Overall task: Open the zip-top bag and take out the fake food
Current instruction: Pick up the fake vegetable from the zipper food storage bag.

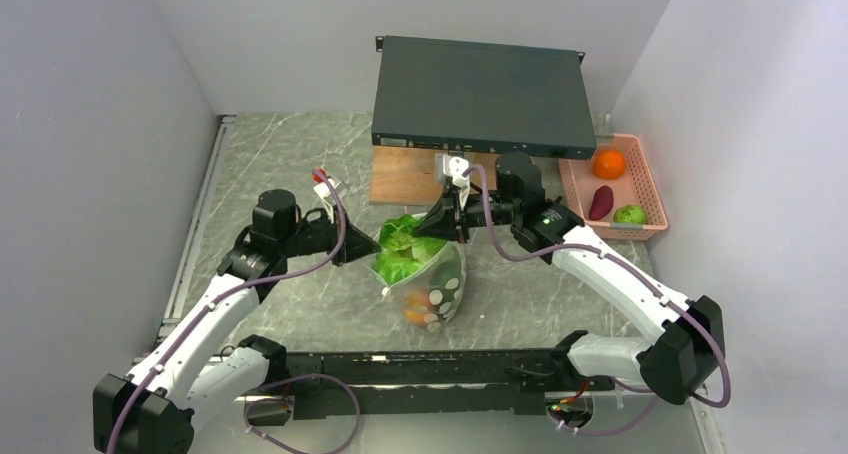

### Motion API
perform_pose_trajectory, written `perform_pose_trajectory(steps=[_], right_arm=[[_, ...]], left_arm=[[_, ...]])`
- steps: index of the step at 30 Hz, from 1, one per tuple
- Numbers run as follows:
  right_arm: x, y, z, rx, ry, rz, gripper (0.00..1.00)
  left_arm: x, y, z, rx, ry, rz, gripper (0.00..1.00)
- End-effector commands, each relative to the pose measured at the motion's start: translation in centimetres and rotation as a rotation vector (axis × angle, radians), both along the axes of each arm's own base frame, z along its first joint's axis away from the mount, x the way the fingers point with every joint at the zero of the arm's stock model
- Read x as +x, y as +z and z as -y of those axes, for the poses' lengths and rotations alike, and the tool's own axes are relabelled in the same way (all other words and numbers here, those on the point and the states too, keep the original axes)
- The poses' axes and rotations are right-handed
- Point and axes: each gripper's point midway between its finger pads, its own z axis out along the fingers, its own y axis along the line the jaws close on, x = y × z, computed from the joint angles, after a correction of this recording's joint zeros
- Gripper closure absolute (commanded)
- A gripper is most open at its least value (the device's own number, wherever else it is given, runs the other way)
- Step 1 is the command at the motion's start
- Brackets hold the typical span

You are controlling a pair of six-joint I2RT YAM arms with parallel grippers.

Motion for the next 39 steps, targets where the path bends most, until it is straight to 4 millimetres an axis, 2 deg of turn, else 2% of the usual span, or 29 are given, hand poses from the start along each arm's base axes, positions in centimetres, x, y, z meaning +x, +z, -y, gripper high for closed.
perform_pose_trajectory(steps=[1,5,7,12,18,22,30,36,39], right_arm=[[2.1,5.9,-1.3,0.162,-0.054,0.047,1.00],[5.6,7.3,-0.9,0.206,-0.192,0.000,1.00],[6.1,7.9,-0.5,0.227,-0.205,-0.019,1.00],[5.2,9.7,-0.4,0.283,-0.163,-0.078,1.00],[4.7,11.1,-0.7,0.336,-0.127,-0.118,1.00],[4.8,11.3,-0.7,0.341,-0.125,-0.121,1.00],[4.7,13.0,-1.0,0.393,-0.110,-0.148,1.00],[4.6,12.9,-1.2,0.404,-0.106,-0.166,1.00],[4.4,13.5,-1.1,0.416,-0.098,-0.159,1.00]], left_arm=[[0.4,1.3,0.4,-0.030,-0.020,0.034,1.00],[0.5,1.6,0.4,-0.019,-0.029,0.042,1.00],[0.4,1.4,0.3,-0.012,-0.027,0.039,1.00],[0.4,0.4,0.1,-0.001,-0.009,0.024,1.00],[1.5,1.3,0.0,-0.004,0.034,0.057,1.00],[1.8,1.8,-0.2,0.011,0.047,0.077,1.00],[2.2,1.1,-0.5,0.011,0.072,0.063,1.00],[2.6,2.7,-0.4,-0.009,0.085,0.099,1.00],[2.7,3.4,-0.5,-0.008,0.091,0.116,1.00]])
